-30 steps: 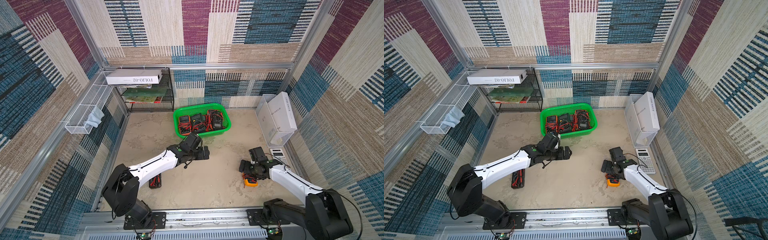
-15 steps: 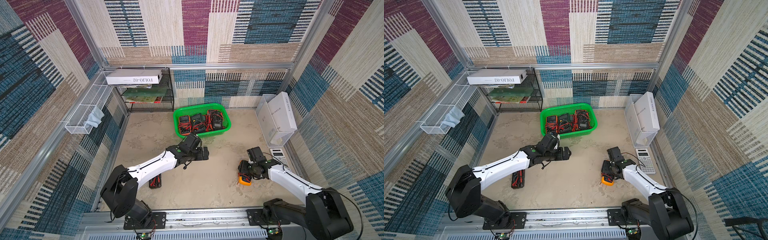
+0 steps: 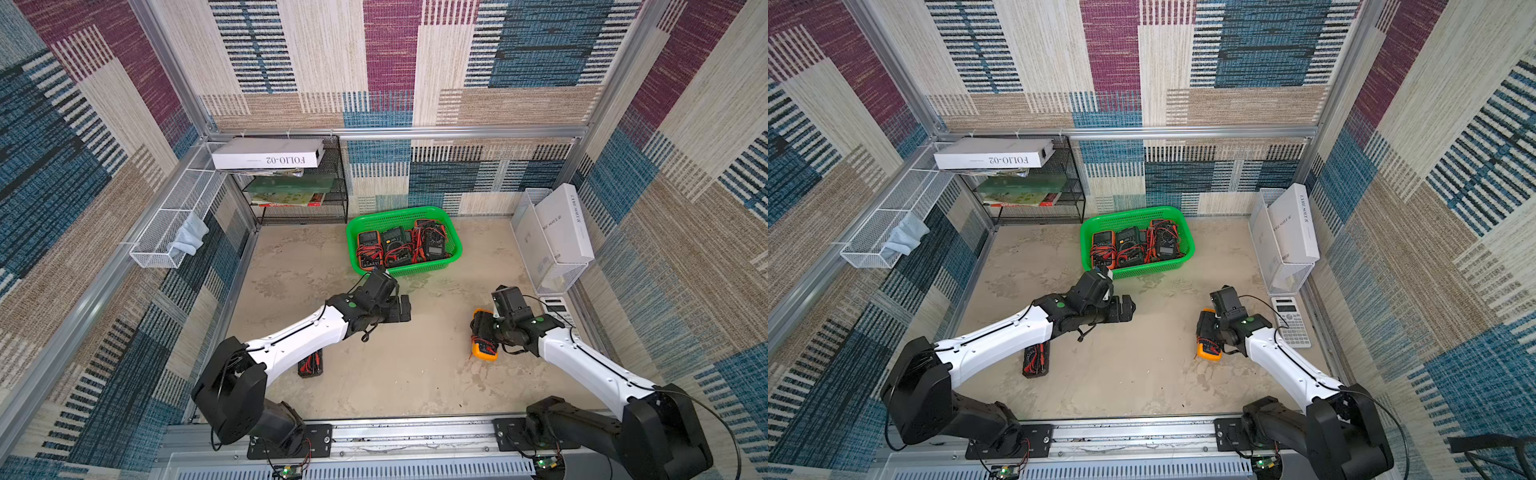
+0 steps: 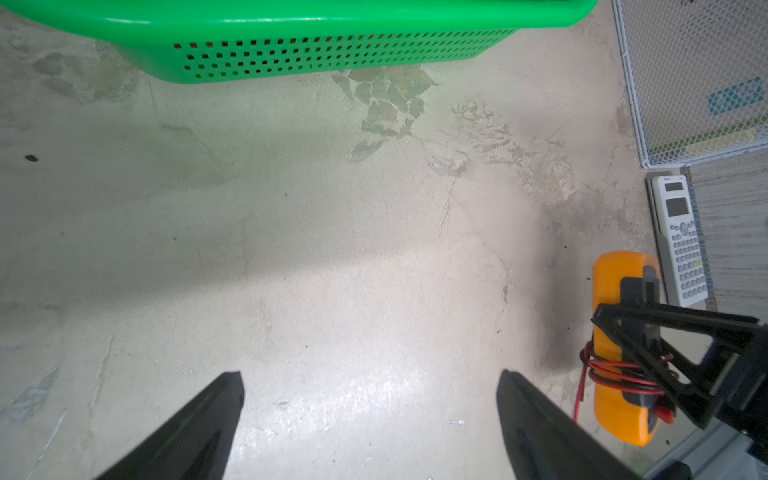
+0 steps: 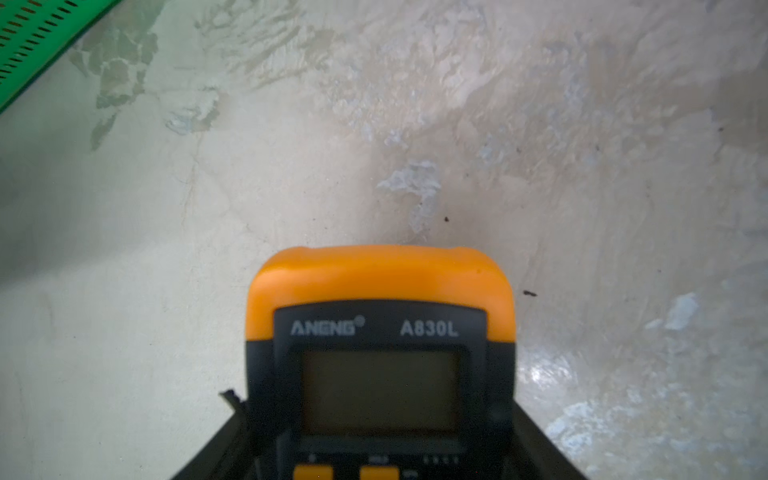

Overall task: Put the multimeter into the basket
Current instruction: Pick up the multimeter from the center of the board, then place the multimeter in the basket.

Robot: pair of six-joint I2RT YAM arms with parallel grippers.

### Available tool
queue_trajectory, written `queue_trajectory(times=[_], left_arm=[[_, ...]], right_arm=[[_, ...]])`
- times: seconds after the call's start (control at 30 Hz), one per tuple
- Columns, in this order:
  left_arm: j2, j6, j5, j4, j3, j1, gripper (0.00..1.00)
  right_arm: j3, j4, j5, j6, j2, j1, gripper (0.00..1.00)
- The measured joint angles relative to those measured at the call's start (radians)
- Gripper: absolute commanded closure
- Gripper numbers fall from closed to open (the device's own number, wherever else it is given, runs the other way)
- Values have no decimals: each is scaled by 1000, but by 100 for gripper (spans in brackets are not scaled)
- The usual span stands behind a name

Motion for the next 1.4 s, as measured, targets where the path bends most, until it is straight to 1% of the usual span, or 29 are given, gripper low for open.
queue_trajectory(times=[0.23,0.53,0.97,1.4], left_arm=[[-29,6,-25,-19,-27,21,0],[-82,7,-40,-26,-73,83,0],[-166,11,-35,-63,-114,195,0],[-204,21,-26,-75,-130,244,0]], right_arm=[[66,5,0,-3,40,51,48],[195,21,5,-27,135,136,48],[460,24,28,-95,334,216,48],[745,4,55,-168,531,236,48]])
